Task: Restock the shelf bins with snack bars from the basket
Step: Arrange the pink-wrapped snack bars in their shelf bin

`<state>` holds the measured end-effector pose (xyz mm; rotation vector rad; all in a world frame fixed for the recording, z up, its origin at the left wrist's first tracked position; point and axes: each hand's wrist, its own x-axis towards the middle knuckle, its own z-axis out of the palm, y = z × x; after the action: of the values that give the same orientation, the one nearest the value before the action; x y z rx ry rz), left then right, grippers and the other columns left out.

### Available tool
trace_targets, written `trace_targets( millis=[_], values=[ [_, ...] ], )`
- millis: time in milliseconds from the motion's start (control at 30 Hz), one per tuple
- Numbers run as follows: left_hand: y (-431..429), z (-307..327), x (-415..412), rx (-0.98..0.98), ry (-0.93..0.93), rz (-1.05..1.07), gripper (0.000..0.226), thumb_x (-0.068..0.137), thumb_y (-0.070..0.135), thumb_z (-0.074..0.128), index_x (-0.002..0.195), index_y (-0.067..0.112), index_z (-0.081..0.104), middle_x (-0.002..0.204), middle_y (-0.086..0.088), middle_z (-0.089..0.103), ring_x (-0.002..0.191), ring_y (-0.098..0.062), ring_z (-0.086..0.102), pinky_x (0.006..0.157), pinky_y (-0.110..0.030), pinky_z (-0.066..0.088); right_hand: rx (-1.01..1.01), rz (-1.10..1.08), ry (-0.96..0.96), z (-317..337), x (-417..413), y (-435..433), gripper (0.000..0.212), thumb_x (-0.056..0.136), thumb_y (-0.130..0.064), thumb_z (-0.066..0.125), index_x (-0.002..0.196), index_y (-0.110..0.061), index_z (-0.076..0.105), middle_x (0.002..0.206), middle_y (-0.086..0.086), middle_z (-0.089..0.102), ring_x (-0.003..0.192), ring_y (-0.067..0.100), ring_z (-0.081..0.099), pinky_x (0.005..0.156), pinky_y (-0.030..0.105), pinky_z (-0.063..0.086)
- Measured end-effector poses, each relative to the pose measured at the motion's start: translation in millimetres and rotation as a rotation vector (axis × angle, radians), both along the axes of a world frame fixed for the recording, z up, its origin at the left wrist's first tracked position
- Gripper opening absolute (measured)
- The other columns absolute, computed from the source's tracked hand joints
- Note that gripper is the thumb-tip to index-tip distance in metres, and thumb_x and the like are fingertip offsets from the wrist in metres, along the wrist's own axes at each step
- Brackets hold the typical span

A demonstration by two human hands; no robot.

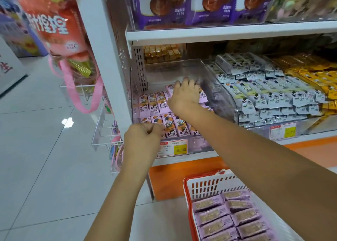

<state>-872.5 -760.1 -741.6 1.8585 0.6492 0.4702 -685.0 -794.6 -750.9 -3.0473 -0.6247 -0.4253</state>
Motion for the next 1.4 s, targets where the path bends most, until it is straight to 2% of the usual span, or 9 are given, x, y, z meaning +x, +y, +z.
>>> trace_targets(
  millis=[67, 200, 433, 633, 800, 1033, 1167, 1267, 1400],
  values=[
    [-1.4, 0.4, -5.3, 0.208, -0.019, -0.003, 0.029, 0.093, 0.022, 0.054, 0.078, 0.008, 0.073, 0.078, -0.016, 0.071, 0.079, -0.030, 0.067, 0.071, -0.041, 0.056, 0.018, 0.020, 0.007, -1.2, 2.6, -1.9, 0.059, 0.093, -0.042, 0.051, 0.142, -0.014, 0.033, 0.140, 0.015, 0.034, 0.126, 0.031, 0.036, 0.101, 0.037, 0.032],
    [-4.8, 5.6, -13.0, 0.485, -0.013, -0.067, 0.029, 0.095, 0.029, 0.053, 0.070, 0.020, 0.066, 0.056, 0.006, 0.058, 0.057, -0.009, 0.055, 0.054, -0.024, 0.041, 0.036, 0.025, 0.042, -0.4, 7.1, -4.6, 0.058, 0.093, -0.034, 0.054, 0.144, -0.018, 0.031, 0.141, 0.016, 0.032, 0.128, 0.033, 0.036, 0.097, 0.037, 0.038],
    [-1.8, 3.0, -12.0, 0.574, -0.063, -0.086, 0.028, 0.095, 0.033, 0.051, 0.088, 0.018, 0.073, 0.074, 0.004, 0.069, 0.069, -0.011, 0.060, 0.064, -0.024, 0.047, 0.090, 0.094, 0.090, 18.7, -7.1, -14.3, 0.054, 0.095, -0.041, 0.052, 0.138, -0.012, 0.038, 0.137, 0.015, 0.038, 0.125, 0.032, 0.041, 0.093, 0.040, 0.042],
    [-12.3, -0.5, -20.5, 0.575, -0.192, -0.163, 0.042, 0.092, 0.039, 0.049, 0.054, 0.021, 0.049, 0.045, 0.007, 0.042, 0.048, -0.009, 0.043, 0.050, -0.022, 0.033, 0.274, 0.375, -0.025, 39.7, -90.1, -101.9, 0.029, 0.099, -0.036, 0.043, 0.085, -0.014, 0.057, 0.072, 0.003, 0.059, 0.067, 0.022, 0.058, 0.058, 0.029, 0.039],
    [-43.1, -36.3, -12.0, 0.739, 0.231, -0.496, 0.044, 0.088, 0.045, 0.041, 0.068, 0.013, 0.063, 0.063, -0.003, 0.062, 0.065, -0.022, 0.058, 0.057, -0.033, 0.040, 0.227, 0.468, 0.080, -21.5, -126.2, -191.3, 0.033, 0.092, -0.033, 0.054, 0.063, -0.020, 0.044, 0.051, -0.001, 0.049, 0.042, 0.018, 0.043, 0.044, 0.025, 0.036],
    [-85.9, -113.8, -4.8, 0.804, 0.842, -0.918, 0.029, 0.095, 0.023, 0.048, 0.118, 0.010, 0.061, 0.119, -0.012, 0.063, 0.106, -0.026, 0.059, 0.080, -0.028, 0.045, -0.039, 0.277, 0.669, -155.6, -91.7, -275.1, 0.026, 0.093, -0.031, 0.058, 0.114, -0.017, 0.067, 0.118, -0.001, 0.066, 0.102, 0.016, 0.061, 0.094, 0.027, 0.046],
    [-113.3, -125.1, -10.5, 0.800, 1.105, -1.064, 0.029, 0.092, 0.003, 0.043, 0.114, -0.001, 0.060, 0.098, -0.014, 0.062, 0.098, -0.027, 0.060, 0.072, -0.030, 0.042, -0.035, 0.266, 0.793, -205.4, -85.7, -277.9, 0.045, 0.086, -0.030, 0.067, 0.128, -0.021, 0.057, 0.133, -0.002, 0.057, 0.120, 0.017, 0.053, 0.102, 0.026, 0.039],
    [-123.0, -121.2, -8.5, 0.838, 1.149, -1.090, 0.028, 0.093, 0.003, 0.041, 0.113, 0.000, 0.061, 0.099, -0.015, 0.059, 0.107, -0.029, 0.058, 0.072, -0.028, 0.035, -0.101, 0.405, 0.877, -227.8, -91.2, -259.9, 0.067, 0.084, -0.029, 0.070, 0.142, -0.015, 0.042, 0.146, 0.003, 0.043, 0.132, 0.021, 0.042, 0.108, 0.030, 0.032],
    [-119.9, -117.7, -1.8, 0.800, 1.145, -1.057, 0.023, 0.095, 0.009, 0.046, 0.110, 0.001, 0.061, 0.111, -0.015, 0.063, 0.089, -0.022, 0.057, 0.074, -0.031, 0.044, -0.280, 0.579, 0.847, -249.5, -103.7, -239.9, 0.083, 0.082, -0.024, 0.073, 0.150, -0.016, 0.026, 0.154, 0.003, 0.029, 0.137, 0.021, 0.033, 0.111, 0.033, 0.034]
  ],
)
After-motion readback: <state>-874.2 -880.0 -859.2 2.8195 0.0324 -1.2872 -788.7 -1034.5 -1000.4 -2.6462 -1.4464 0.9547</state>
